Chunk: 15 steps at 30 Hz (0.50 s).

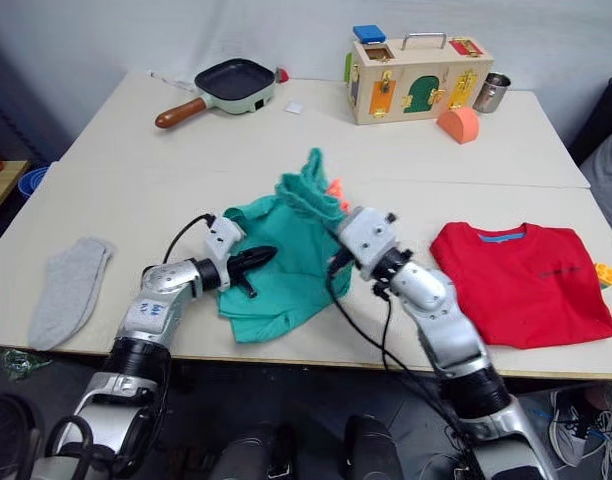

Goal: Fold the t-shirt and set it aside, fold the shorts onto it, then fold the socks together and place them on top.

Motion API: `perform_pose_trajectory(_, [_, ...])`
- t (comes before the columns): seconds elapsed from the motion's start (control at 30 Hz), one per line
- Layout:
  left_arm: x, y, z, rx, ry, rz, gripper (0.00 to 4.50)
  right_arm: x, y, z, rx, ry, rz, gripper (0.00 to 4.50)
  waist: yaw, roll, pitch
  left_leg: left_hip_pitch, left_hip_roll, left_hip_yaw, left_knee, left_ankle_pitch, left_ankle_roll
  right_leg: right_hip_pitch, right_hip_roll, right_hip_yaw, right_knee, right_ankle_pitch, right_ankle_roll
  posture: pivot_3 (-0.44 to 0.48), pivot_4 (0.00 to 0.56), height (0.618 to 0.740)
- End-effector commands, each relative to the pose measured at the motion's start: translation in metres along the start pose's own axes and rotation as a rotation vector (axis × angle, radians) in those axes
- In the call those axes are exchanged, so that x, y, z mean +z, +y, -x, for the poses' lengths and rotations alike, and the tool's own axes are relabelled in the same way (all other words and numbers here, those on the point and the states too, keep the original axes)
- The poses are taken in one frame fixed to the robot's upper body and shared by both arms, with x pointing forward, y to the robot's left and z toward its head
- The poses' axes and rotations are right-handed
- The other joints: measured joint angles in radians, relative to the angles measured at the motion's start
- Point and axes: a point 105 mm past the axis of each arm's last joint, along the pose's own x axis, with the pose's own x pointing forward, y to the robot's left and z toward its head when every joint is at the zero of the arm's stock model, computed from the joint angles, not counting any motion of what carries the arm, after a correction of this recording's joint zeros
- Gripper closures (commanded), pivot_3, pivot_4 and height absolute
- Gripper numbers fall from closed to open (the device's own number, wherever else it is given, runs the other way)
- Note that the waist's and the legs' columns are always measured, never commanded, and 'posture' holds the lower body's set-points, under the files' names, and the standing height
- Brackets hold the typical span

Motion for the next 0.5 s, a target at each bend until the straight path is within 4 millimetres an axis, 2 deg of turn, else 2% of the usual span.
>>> perform_pose_trajectory(0.03, [0.01,0.001,0.015,0.014,-0.026,-0.003,4.5,0.005,0.016,-0.008,0.046,-0.011,-0.001,4.49,0.007,0.0,0.0,0.0,0.0,0.0,0.0,0.0,0.0,0.0,0.0,0.0,0.0,0.0,0.0,0.0,0.15,0.74])
perform_pose_trajectory(0.17, [0.013,0.0,0.031,0.019,-0.042,0.007,4.5,-0.004,0.038,-0.021,0.123,0.037,-0.014,4.49,0.01,0.0,0.0,0.0,-0.001,-0.001,0.001,0.0,0.0,0.0,-0.001,0.0,0.0,0.0,0.0,0.0,0.15,0.74])
perform_pose_trajectory(0.23, [0.009,0.002,0.037,0.02,-0.034,0.008,4.5,-0.018,0.05,-0.024,0.173,0.1,-0.026,4.49,0.011,0.0,0.0,0.0,-0.001,-0.002,0.001,0.0,0.0,0.0,-0.001,0.0,0.0,0.0,0.0,0.0,0.15,0.74])
perform_pose_trajectory(0.3, [0.008,0.005,0.043,0.02,-0.031,0.004,4.5,-0.024,0.06,-0.023,0.235,0.117,-0.086,4.49,0.008,0.0,0.0,0.0,-0.001,-0.002,0.0,0.0,0.0,0.0,-0.001,0.0,0.0,0.0,0.0,0.0,0.15,0.74])
perform_pose_trajectory(0.37, [0.011,0.008,0.052,0.015,-0.042,-0.003,4.5,-0.018,0.066,-0.02,0.326,0.091,-0.151,3.92,0.008,0.0,0.0,0.0,-0.001,-0.002,0.0,0.0,-0.001,0.0,0.0,0.0,0.0,0.0,-0.001,0.0,0.15,0.74])
perform_pose_trajectory(0.4, [0.014,0.01,0.057,0.019,-0.052,0.005,4.5,-0.01,0.062,-0.02,0.342,0.045,-0.182,3.75,0.006,0.0,0.0,0.0,-0.001,-0.002,0.0,0.0,-0.001,0.0,0.0,0.0,0.0,0.0,-0.001,0.0,0.15,0.74])
perform_pose_trajectory(0.5, [0.018,0.013,0.067,0.009,-0.062,0.014,4.5,0.001,0.056,-0.018,0.388,-0.015,-0.282,2.74,0.006,0.0,0.0,0.0,0.0,-0.002,0.0,-0.001,-0.001,0.0,0.0,0.0,-0.001,0.0,-0.001,0.0,0.15,0.74])
